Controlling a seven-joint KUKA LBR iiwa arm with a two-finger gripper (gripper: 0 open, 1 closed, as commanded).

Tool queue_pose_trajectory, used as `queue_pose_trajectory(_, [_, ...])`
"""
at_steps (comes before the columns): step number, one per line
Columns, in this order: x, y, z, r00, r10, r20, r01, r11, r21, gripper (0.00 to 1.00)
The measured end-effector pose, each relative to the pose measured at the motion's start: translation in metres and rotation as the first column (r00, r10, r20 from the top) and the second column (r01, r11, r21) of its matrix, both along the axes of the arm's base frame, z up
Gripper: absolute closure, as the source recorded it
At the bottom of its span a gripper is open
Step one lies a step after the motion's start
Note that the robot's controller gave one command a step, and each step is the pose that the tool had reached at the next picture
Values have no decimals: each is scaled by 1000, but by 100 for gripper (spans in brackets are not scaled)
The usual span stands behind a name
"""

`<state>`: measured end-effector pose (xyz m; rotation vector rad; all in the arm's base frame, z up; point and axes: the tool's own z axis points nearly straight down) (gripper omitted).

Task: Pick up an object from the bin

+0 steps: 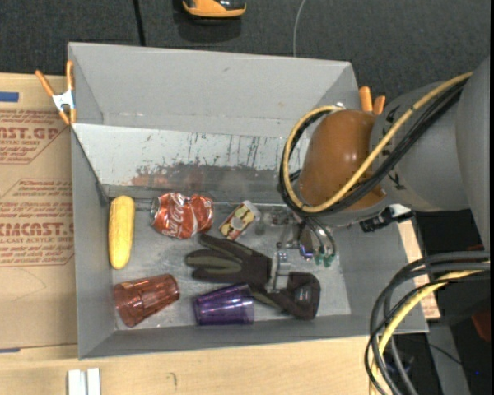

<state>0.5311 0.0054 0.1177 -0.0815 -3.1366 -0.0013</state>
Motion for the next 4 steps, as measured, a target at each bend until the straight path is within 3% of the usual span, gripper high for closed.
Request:
queue_pose_trajectory(1, [-15, -10, 6, 998, -62, 6, 62, 998, 1, 0])
queue_pose_trajectory(2, [-31, 4, -48, 986, -165, 5, 165, 986, 0, 0])
queue_pose_trajectory(3, [-47, -2, -48, 970, -242, 6, 242, 970, -1, 100])
queue_pose_trajectory(4, [-47, -2, -48, 970, -242, 6, 242, 970, -1, 100])
